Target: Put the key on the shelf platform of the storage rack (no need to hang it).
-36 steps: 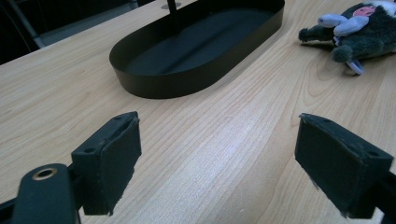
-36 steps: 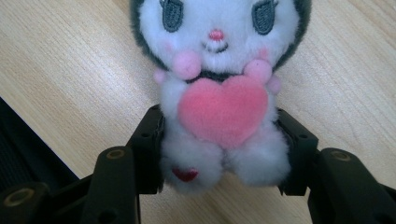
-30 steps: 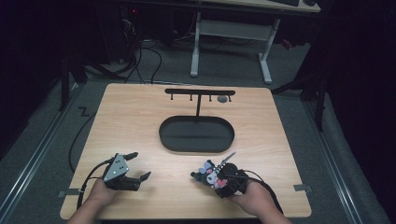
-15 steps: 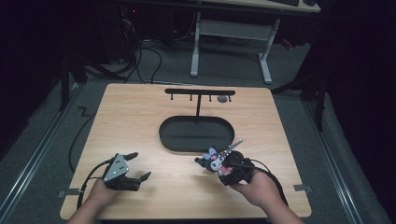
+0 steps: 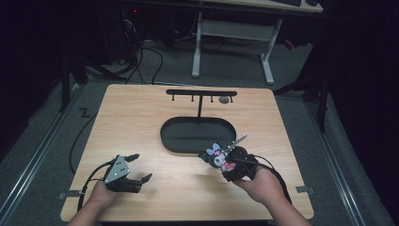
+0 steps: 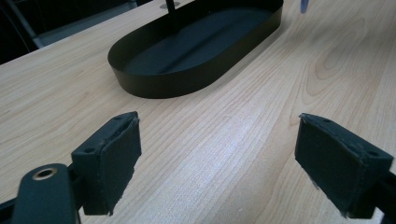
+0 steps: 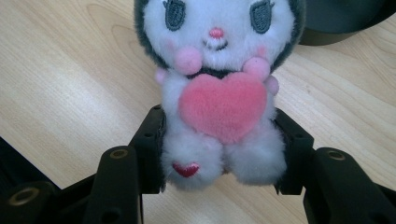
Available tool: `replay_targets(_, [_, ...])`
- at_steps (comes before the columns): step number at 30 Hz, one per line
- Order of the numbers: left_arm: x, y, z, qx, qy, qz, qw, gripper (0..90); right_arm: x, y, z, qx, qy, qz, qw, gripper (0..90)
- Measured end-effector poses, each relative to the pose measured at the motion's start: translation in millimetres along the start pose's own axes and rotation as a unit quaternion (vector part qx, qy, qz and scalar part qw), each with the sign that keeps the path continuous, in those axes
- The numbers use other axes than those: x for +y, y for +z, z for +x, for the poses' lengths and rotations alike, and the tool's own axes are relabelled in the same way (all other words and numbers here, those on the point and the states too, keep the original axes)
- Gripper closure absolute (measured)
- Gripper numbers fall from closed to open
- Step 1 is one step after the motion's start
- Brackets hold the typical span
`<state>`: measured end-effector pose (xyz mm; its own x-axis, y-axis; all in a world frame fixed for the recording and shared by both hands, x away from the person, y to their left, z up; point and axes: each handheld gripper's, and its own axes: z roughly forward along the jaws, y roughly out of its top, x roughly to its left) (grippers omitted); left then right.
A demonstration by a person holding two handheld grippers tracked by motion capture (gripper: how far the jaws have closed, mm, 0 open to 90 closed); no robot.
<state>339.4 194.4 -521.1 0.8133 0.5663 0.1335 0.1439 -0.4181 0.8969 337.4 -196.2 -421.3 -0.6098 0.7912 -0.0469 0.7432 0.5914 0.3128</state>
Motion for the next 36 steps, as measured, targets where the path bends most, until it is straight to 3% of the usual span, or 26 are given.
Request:
replay_targets(12, [0.0,-0.1,0.0,-0.001,0.0,0.0,1.0,15.4,8.2,-3.6,-12.5,-0.013,0.012,-0.007,0.9998,48.2])
replay_targets(21, [-0.1,-0.5,0.3,-0.003,-0.001,0.0,1.0,15.4,19.2,-6.5,-25.6,-0.02,0.034,-0.009,0.9992,48.2])
replay_targets(36, [-0.1,-0.7,0.2,-0.004,0.001,-0.001,1.0,15.4,41.6,1.5,-46.4,-0.034,0.049,-0.018,0.9981,48.3])
